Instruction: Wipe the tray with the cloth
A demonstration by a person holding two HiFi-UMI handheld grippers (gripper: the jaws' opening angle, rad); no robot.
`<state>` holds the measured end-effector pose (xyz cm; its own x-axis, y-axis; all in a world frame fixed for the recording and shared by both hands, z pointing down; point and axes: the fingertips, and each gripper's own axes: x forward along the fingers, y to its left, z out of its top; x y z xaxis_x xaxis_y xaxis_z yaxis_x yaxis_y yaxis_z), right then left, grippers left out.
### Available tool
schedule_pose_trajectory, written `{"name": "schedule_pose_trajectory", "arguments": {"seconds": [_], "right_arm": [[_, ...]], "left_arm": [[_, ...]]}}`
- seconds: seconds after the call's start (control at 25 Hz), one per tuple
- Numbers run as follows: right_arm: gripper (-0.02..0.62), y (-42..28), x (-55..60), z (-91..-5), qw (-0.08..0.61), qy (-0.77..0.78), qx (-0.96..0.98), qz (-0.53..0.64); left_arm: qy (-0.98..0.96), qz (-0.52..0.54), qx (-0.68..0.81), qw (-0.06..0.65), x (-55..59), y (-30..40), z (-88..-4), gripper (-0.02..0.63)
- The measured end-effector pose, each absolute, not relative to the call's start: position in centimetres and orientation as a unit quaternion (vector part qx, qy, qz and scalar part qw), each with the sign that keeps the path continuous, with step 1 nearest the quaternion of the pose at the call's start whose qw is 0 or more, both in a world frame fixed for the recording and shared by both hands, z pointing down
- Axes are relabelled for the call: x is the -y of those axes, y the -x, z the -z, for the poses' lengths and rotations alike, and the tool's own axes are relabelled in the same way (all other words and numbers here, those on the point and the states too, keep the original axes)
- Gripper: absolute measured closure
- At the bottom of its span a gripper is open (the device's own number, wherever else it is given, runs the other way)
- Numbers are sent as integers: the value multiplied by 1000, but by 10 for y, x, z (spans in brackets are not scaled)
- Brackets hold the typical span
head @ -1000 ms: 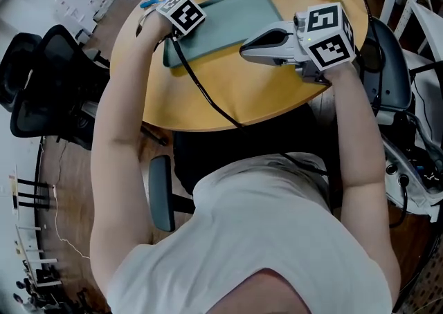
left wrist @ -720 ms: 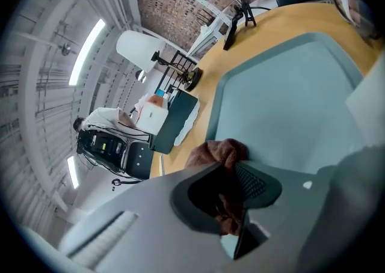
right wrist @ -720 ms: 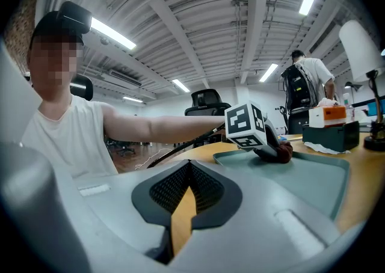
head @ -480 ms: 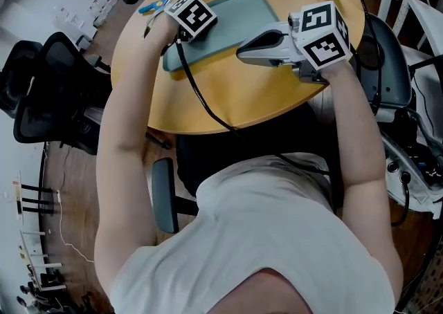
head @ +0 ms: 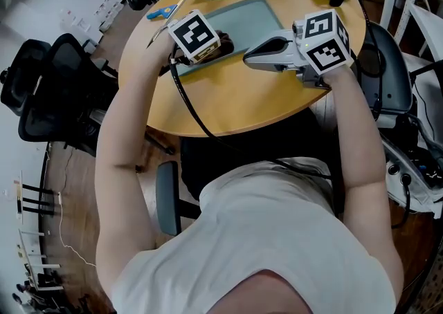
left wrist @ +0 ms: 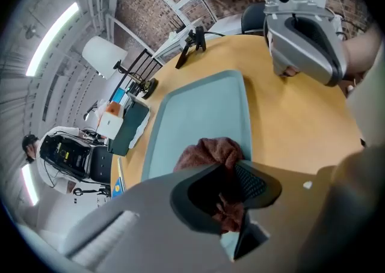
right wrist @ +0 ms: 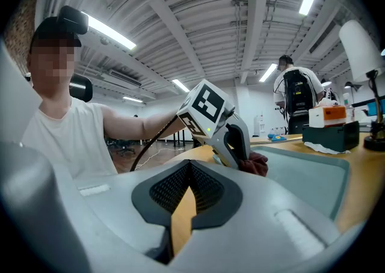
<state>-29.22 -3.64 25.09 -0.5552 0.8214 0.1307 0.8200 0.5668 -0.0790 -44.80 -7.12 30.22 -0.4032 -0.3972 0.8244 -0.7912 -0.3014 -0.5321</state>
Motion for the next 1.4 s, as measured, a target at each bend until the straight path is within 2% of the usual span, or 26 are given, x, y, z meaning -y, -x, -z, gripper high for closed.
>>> {"name": "schedule_pose_trajectory", "arguments": {"seconds": [0.32, 0.6, 0.96, 1.08, 1.2, 1.4], "right_arm": [[594, 293, 37, -249, 76, 464, 883, -2], [594, 294, 35, -249, 77, 465, 882, -4], [594, 295, 39, -249, 76, 454, 887, -2], [594, 307, 29, -236, 66, 467, 881, 13], [594, 301, 29, -240, 82, 465, 882, 1], [594, 298, 34, -243, 93, 457, 884, -7]], "left_arm": [[-496, -617, 592, 153, 86, 470, -301, 218], [-438, -637, 634, 24, 138, 527, -292, 215], [-396, -635, 663, 0, 157, 558, -286, 216], [-406, -622, 669, 29, 128, 553, -267, 218], [-475, -596, 643, 81, 122, 504, -284, 218], [-538, -591, 591, 106, 111, 436, -282, 218]]}}
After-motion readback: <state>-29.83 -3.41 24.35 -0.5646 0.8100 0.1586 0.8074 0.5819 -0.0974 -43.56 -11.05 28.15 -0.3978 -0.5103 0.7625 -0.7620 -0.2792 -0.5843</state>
